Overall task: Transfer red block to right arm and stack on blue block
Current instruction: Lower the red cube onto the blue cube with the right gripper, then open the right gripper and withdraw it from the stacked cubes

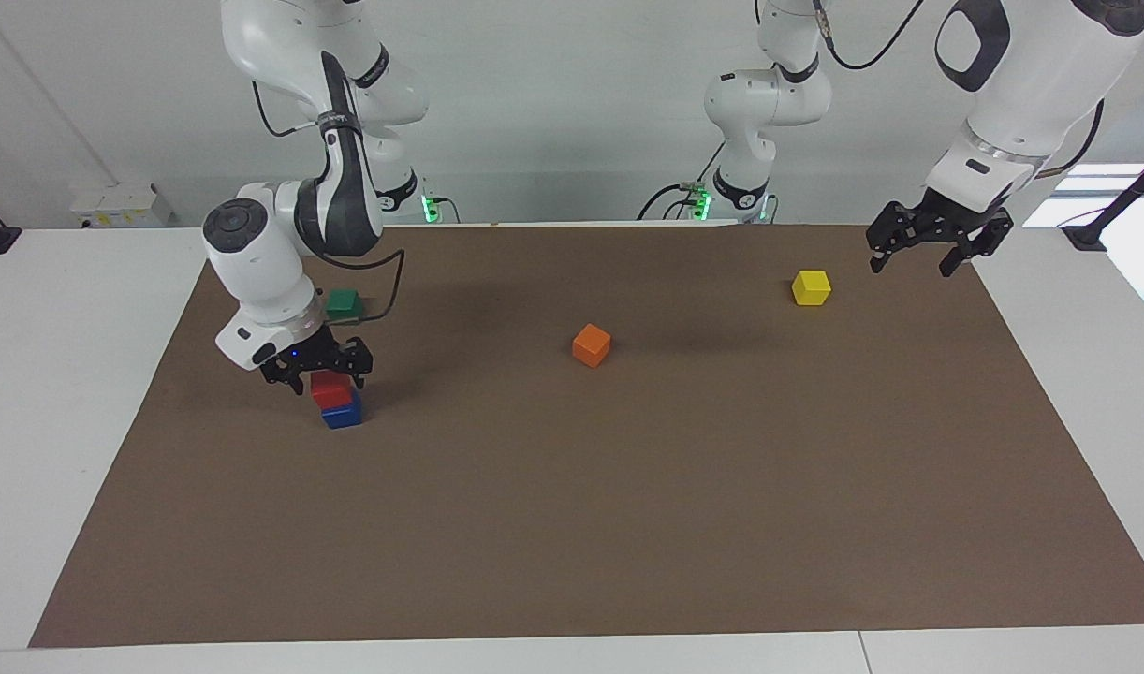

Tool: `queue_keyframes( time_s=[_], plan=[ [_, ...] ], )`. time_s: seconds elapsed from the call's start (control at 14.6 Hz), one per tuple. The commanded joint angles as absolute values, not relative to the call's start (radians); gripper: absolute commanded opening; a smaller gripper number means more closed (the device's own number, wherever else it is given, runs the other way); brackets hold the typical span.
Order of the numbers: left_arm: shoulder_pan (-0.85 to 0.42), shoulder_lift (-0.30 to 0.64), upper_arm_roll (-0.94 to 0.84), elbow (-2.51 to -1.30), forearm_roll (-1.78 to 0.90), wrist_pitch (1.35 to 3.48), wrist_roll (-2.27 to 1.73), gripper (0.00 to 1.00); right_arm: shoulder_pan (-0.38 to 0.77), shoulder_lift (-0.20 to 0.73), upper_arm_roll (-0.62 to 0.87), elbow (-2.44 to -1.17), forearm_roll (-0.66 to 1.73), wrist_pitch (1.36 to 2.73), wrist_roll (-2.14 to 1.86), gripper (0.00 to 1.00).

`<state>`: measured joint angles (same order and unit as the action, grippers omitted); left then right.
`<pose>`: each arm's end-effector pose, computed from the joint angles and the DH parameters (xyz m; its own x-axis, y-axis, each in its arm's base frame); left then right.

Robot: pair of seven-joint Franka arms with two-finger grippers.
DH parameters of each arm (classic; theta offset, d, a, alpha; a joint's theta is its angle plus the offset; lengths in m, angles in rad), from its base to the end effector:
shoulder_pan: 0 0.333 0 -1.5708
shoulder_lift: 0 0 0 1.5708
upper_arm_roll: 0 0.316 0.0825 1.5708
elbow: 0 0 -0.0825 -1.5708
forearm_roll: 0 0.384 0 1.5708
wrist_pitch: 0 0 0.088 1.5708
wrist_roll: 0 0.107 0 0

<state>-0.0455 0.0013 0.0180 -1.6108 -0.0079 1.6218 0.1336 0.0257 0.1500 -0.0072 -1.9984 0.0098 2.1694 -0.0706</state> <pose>0.5588 -0.0162 0.6093 0.9871 -0.1600 0.0107 -0.1601 -0.9871 0.0065 0.5857 0.0113 0.3874 0.9963 0.0836 0.0214 0.0837 -0.9965 -0.0056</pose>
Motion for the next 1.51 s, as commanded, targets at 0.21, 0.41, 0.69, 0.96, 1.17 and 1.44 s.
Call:
queue_keyframes(
  time_s=[0.21, 0.41, 0.69, 0.96, 1.17, 1.44],
  plan=[
    [-0.044, -0.023, 0.021, -1.632, -0.017, 1.612, 0.132, 1.0, 0.017, 0.12, 0.0, -1.856, 0.037, 1.941, -0.072, 1.0],
    [-0.043, -0.023, 0.021, -1.632, -0.017, 1.612, 0.132, 1.0, 0.015, 0.072, 0.0, -1.842, 0.037, 1.863, -0.072, 1.0],
    [-0.043, -0.023, 0.021, -1.632, -0.017, 1.612, 0.132, 1.0, 0.011, 0.019, -0.006, -1.79, 0.038, 1.712, -0.074, 1.0],
    [-0.043, -0.023, 0.021, -1.632, -0.017, 1.612, 0.132, 1.0, 0.009, -0.012, -0.011, -1.724, 0.038, 1.556, -0.071, 1.0],
    [-0.043, -0.023, 0.021, -1.634, -0.017, 1.612, 0.132, 1.0, 0.008, -0.031, -0.017, -1.723, 0.035, 1.526, -0.075, 1.0],
    [-0.043, -0.023, 0.021, -1.632, -0.017, 1.612, 0.132, 1.0, 0.008, -0.031, -0.02, -1.72, 0.011, 1.54, -0.068, 1.0]
  ],
)
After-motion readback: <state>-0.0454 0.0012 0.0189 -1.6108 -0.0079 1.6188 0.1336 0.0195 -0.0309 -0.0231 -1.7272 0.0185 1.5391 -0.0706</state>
